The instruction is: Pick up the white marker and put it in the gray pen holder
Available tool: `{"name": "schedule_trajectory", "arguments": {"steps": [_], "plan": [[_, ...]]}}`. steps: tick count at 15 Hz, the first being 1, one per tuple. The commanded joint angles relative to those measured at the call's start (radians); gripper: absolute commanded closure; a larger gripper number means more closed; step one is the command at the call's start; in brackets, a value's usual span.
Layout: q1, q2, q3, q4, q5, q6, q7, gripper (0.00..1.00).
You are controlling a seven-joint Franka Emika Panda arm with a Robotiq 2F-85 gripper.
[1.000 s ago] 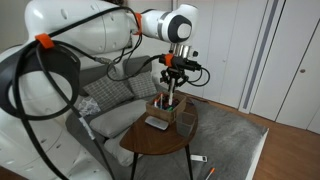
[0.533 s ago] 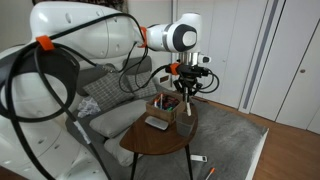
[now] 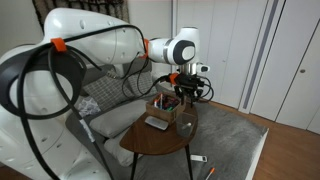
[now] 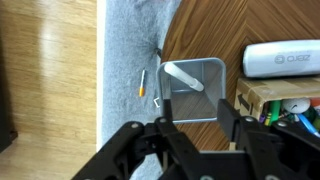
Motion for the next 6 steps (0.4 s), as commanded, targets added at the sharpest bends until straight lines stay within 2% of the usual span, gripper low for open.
{"name": "schedule_trajectory", "arguments": {"steps": [1, 3, 4, 5, 6], "plan": [[0.005, -0.051, 0.017, -0.043, 0.008, 0.103, 0.052, 0.15], [0.015, -0.09, 0.029, -0.061, 0.011, 0.191, 0.058, 0.03], [0.005, -0.02, 0.015, -0.01, 0.001, 0.121, 0.029, 0.0], [0.008, -0.027, 0.018, -0.008, 0.002, 0.129, 0.03, 0.14], [0.009, -0.027, 0.018, -0.008, 0.002, 0.126, 0.03, 0.06]]}}
